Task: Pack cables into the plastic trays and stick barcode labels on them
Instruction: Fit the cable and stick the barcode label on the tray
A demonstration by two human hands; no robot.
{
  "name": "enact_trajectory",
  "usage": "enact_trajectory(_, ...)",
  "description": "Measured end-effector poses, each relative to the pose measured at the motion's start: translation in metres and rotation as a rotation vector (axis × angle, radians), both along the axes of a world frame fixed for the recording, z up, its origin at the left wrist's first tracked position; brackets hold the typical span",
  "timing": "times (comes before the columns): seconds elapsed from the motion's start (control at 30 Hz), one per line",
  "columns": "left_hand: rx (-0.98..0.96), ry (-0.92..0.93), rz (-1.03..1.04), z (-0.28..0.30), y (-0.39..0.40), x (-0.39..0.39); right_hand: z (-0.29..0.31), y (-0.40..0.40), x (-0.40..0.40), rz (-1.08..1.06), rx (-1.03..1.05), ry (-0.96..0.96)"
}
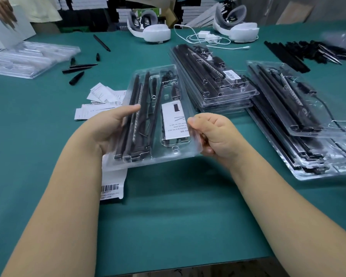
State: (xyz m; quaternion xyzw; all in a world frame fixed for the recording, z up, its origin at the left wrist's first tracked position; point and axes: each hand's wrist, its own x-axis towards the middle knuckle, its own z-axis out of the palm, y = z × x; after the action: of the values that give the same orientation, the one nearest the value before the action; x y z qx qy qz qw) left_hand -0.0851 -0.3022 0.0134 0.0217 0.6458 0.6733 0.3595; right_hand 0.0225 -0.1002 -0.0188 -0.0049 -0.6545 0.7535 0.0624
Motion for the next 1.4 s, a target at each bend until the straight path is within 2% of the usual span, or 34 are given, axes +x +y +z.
enact_trajectory(0.17, -0.033, 0.087, 0.173, 0.006, 0.002, 0.003, 0.0, -0.002, -0.002, -0.014, 0.046, -0.09)
enact_trajectory(0.3, -0.07, 0.229, 0.251, 0.007, 0.001, 0.003, 0.003, -0.007, -0.003, 0.003, 0.136, -0.341)
enact_trajectory(0.37, -0.063, 0.277, 0.276, 0.007, 0.002, 0.002, 0.004, -0.008, -0.004, 0.022, 0.116, -0.438)
enact_trajectory(0.53, -0.013, 0.308, 0.377, 0.004, 0.01, 0.004, 0.008, -0.007, 0.0, 0.093, 0.118, -0.536)
enact_trajectory(0.7, -0.021, 0.355, 0.476, 0.003, 0.011, 0.004, 0.011, -0.007, 0.004, 0.194, 0.122, -0.569)
enact_trajectory(0.87, -0.077, 0.371, 0.433, 0.003, 0.008, 0.004, 0.01, -0.004, 0.008, 0.341, 0.207, -0.524)
enact_trajectory(1.03, -0.003, 0.292, 0.447, 0.004, 0.012, 0.005, 0.01, -0.004, 0.007, 0.256, 0.105, -0.543)
enact_trajectory(1.17, -0.039, 0.269, 0.444, -0.002, 0.013, 0.004, 0.012, -0.006, 0.006, 0.158, -0.022, -0.57)
enact_trajectory(1.4, -0.04, 0.238, 0.437, -0.005, 0.014, 0.002, 0.009, -0.008, 0.007, 0.175, 0.094, -0.532)
